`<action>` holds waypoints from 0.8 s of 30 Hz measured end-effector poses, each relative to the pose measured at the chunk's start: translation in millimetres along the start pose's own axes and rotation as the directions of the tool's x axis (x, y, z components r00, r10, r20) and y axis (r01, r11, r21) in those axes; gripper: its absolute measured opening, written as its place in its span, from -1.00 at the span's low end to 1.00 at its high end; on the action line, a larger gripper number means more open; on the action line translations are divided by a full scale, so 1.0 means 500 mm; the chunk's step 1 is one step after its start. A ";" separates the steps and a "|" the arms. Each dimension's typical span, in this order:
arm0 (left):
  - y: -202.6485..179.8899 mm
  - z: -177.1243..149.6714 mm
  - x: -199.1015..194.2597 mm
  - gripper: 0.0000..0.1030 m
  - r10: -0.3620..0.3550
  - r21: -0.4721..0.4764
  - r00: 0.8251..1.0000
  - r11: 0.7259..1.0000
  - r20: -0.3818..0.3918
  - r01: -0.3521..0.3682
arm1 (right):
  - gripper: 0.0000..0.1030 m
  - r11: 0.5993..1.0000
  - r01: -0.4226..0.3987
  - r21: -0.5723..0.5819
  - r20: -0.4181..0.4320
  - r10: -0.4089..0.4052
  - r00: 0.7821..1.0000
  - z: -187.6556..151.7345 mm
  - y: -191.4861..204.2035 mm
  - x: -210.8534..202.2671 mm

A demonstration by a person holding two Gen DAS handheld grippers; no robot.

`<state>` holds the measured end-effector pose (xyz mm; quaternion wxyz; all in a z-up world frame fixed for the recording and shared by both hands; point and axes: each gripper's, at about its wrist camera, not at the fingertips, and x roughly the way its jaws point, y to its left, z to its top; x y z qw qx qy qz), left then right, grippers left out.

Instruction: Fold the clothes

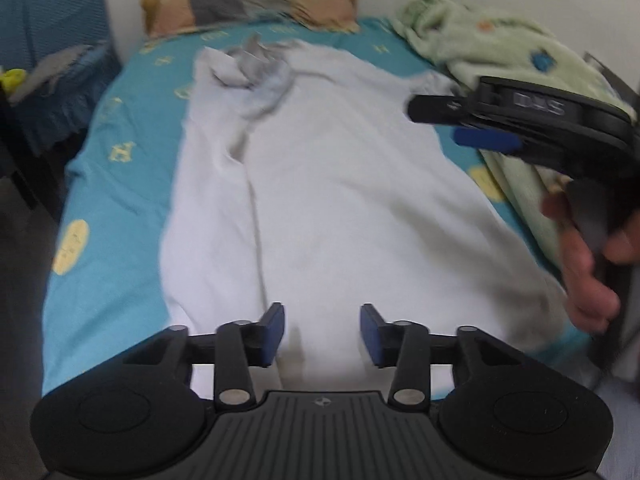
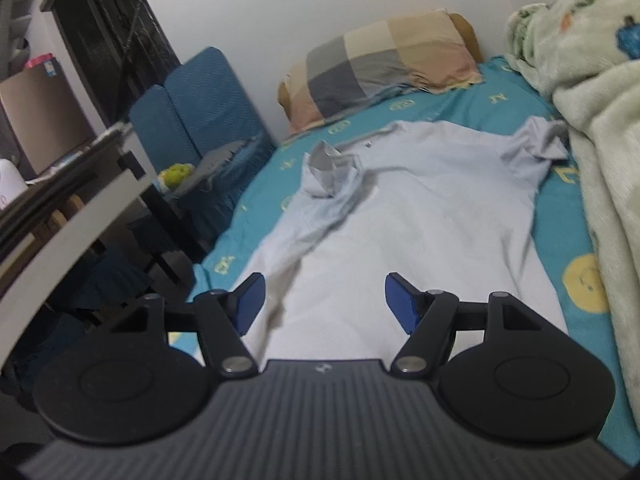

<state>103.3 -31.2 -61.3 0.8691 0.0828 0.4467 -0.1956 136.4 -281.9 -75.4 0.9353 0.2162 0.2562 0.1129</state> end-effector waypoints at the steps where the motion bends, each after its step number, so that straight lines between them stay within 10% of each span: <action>1: 0.009 0.018 0.015 0.00 0.030 -0.002 1.000 1.000 0.010 -0.030 | 0.34 1.000 -0.011 -0.002 0.005 0.011 1.000 0.006 0.002 -0.001; 9: 0.028 0.072 0.150 0.10 0.118 0.020 0.991 0.993 0.059 -0.120 | 0.34 0.977 -0.048 -0.208 -0.041 0.040 0.998 0.162 0.063 0.192; 15: 0.034 0.054 0.196 0.02 0.135 0.110 0.985 0.983 0.104 -0.146 | 0.33 0.852 0.020 -0.523 -0.094 -0.081 0.992 0.259 0.110 0.470; 19: 0.052 0.051 0.232 -0.33 0.064 0.092 0.995 0.993 0.081 -0.072 | 0.33 0.745 -0.002 -0.667 -0.172 -0.151 0.973 0.283 0.099 0.626; 24: 0.074 0.052 0.250 -0.98 -0.018 0.069 0.996 0.998 0.088 0.012 | 0.32 0.724 -0.057 -0.688 -0.302 -0.215 0.929 0.274 0.063 0.728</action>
